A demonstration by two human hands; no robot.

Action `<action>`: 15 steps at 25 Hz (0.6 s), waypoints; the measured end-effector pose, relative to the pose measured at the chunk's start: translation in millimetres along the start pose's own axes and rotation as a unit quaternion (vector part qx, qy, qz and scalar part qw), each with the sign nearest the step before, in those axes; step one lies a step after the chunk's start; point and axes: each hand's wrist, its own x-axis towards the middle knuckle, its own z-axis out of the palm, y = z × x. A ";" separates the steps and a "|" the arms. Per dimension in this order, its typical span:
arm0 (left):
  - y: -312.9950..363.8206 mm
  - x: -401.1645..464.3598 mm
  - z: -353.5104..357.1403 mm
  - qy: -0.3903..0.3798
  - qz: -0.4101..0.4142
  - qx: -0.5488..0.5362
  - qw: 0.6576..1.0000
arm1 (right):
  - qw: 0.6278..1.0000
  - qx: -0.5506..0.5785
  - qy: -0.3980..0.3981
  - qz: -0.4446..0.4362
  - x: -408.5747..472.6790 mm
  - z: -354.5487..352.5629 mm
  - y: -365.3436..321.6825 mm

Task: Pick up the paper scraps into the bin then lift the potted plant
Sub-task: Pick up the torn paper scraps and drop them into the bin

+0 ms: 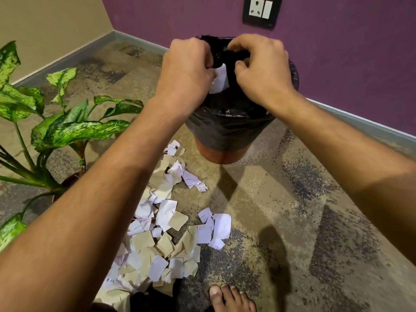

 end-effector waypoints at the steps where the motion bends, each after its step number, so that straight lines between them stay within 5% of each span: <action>1: 0.1 0.9 2.8 -0.012 0.013 -0.006 1.000 | 1.000 0.005 0.011 -0.006 -0.2 -0.1 -2.4; 4: -2.5 -7.4 8.0 -0.024 0.062 -0.026 0.997 | 0.999 0.025 0.033 -0.027 -2.2 -0.4 -8.9; 10: -5.0 -95.5 28.8 0.121 0.035 -0.237 0.963 | 0.987 0.125 0.040 -0.087 -29.1 14.5 -20.7; 15: -50.7 -162.2 60.3 -0.035 -0.011 -0.184 0.982 | 0.963 0.084 -0.152 -0.206 -93.0 60.4 -15.2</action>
